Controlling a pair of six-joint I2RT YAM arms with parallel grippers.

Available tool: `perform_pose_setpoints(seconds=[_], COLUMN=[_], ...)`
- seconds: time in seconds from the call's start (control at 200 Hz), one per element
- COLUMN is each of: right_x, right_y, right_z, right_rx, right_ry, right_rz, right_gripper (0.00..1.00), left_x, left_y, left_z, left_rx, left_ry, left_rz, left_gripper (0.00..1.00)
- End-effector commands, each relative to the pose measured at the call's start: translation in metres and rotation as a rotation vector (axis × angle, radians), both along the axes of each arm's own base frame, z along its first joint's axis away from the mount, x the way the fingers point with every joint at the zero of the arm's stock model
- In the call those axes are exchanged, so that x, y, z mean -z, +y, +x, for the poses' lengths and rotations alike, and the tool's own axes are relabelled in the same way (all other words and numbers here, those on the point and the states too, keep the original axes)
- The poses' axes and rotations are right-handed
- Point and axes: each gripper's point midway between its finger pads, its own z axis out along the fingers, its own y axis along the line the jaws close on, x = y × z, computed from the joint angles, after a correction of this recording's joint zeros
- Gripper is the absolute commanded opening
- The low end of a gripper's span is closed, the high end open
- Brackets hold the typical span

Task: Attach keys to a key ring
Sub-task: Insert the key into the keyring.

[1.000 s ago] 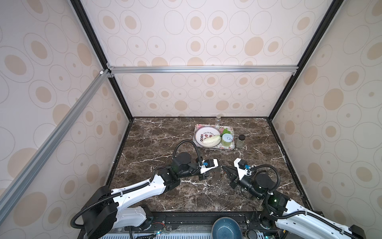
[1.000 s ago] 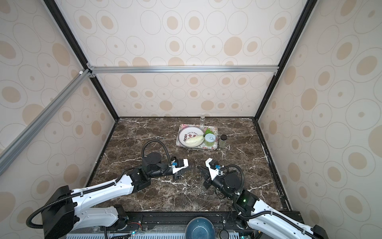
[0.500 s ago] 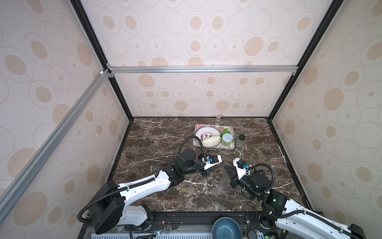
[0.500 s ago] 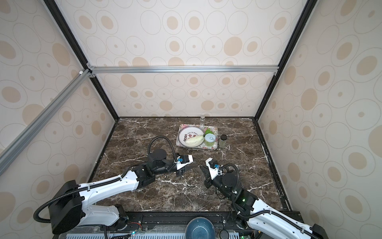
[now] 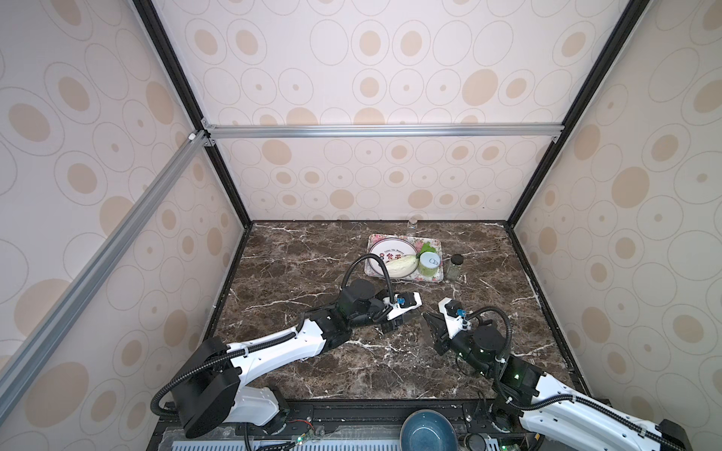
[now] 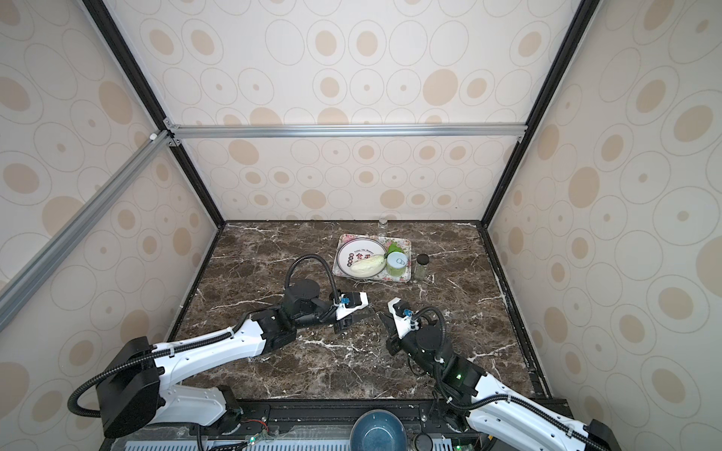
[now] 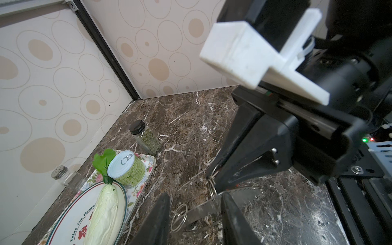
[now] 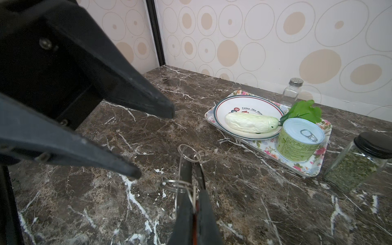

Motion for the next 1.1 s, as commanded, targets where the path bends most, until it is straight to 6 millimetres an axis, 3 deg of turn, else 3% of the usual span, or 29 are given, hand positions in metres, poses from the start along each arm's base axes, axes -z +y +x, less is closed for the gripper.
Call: perform_pose_setpoints(seconds=[0.0, 0.81, 1.095], right_x=[-0.026, -0.022, -0.021], right_y=[0.001, 0.005, 0.006], right_z=[0.004, 0.004, 0.003], right_rx=[0.013, -0.005, -0.01], right_ry=[-0.04, -0.034, -0.031], right_rz=[0.056, 0.047, 0.044], right_gripper=[0.0, 0.0, 0.0], left_x=[-0.02, -0.01, 0.013], left_y=[-0.002, -0.013, -0.022], left_z=[-0.003, 0.001, 0.004], left_rx=[0.019, 0.033, 0.034], left_ry=[-0.042, -0.021, 0.021], left_rz=[-0.031, 0.013, 0.105], left_gripper=[0.4, 0.39, 0.33])
